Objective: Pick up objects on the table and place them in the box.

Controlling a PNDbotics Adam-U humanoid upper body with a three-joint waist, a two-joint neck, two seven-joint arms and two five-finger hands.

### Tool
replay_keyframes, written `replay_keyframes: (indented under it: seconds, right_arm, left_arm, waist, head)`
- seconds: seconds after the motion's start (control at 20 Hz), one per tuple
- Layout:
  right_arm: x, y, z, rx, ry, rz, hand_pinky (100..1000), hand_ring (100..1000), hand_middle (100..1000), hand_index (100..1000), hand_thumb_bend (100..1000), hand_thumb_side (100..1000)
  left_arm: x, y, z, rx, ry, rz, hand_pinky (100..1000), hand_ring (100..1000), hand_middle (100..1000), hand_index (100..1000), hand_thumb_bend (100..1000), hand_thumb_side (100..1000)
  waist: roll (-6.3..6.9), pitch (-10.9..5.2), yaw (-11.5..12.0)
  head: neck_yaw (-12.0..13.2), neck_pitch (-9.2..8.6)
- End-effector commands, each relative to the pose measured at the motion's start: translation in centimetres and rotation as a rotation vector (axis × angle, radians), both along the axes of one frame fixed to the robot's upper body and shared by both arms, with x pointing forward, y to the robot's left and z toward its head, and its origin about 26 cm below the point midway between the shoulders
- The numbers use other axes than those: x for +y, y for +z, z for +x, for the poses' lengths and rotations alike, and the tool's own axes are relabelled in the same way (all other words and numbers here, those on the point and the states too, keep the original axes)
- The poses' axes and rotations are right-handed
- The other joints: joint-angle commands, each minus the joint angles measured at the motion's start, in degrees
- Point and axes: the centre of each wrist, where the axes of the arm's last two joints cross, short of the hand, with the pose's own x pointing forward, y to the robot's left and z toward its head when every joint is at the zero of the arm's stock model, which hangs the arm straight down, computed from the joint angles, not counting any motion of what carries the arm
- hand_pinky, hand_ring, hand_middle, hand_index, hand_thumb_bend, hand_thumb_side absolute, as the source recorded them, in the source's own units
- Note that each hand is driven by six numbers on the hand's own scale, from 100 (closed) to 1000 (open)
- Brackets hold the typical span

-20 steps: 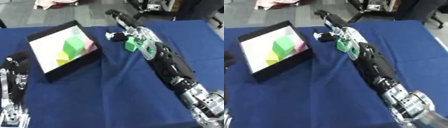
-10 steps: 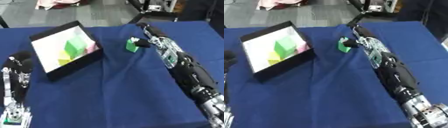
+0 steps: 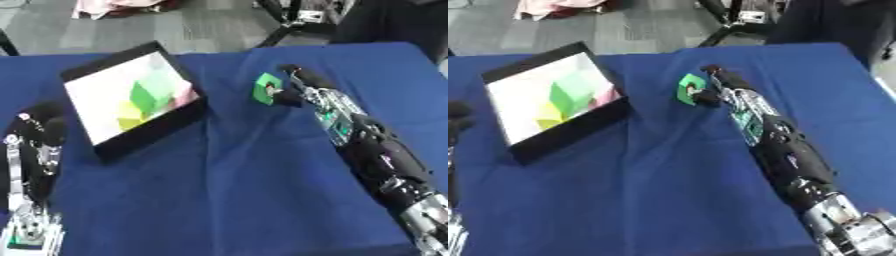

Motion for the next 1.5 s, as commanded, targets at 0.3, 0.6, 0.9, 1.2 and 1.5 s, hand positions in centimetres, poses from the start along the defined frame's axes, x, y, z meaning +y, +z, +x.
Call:
replay_keyframes:
  seconds: [0.3, 0.6, 0.9, 1.2, 1.5]
  right_arm:
    - [0.7, 1.1, 0.7, -0.049, 0.008, -0.073, 926, 872, 866, 980, 100, 431]
    - [1.4, 2.2, 1.1, -0.166, -0.026, -0.06, 860, 728, 599, 889, 100, 202]
    - [3.7, 6.9, 1.9, -0.331, 0.006, 0.068, 832, 684, 553, 862, 100, 202]
    - [9.5, 9.6, 2.5, -0.336, 0.176, 0.146, 843, 692, 567, 877, 100, 202]
    - [15.1, 7.4, 2.1, -0.223, 0.352, 0.098, 889, 743, 656, 930, 100, 250]
  left_arm:
    - [0.2, 0.6, 0.1, -0.023, 0.001, 0.011, 744, 734, 603, 692, 834, 780]
    - [0.2, 0.6, 0.1, -0.023, 0.001, 0.009, 744, 734, 603, 692, 832, 780]
    - [0.1, 0.6, 0.1, -0.024, -0.005, 0.006, 744, 735, 602, 693, 831, 780]
    - [-0.5, 0.8, 0.1, -0.031, -0.031, -0.003, 744, 735, 602, 693, 831, 781]
    - [-1.5, 1.4, 0.3, -0.048, -0.069, -0.016, 744, 735, 603, 693, 831, 782]
  waist:
    - [-0.43, -1.5, 0.2]
    - [-0.44, -1.55, 0.4]
    - [-0.4, -1.69, 0.7]
    - [0.07, -1.52, 2.1]
    - [0.74, -0.91, 4.2]
  head:
    - [-0.2, -0.11]
    - [-0.2, -0.11]
    - [-0.5, -0.11]
    - [-1.9, -0.11]
    - [-3.7, -0.11]
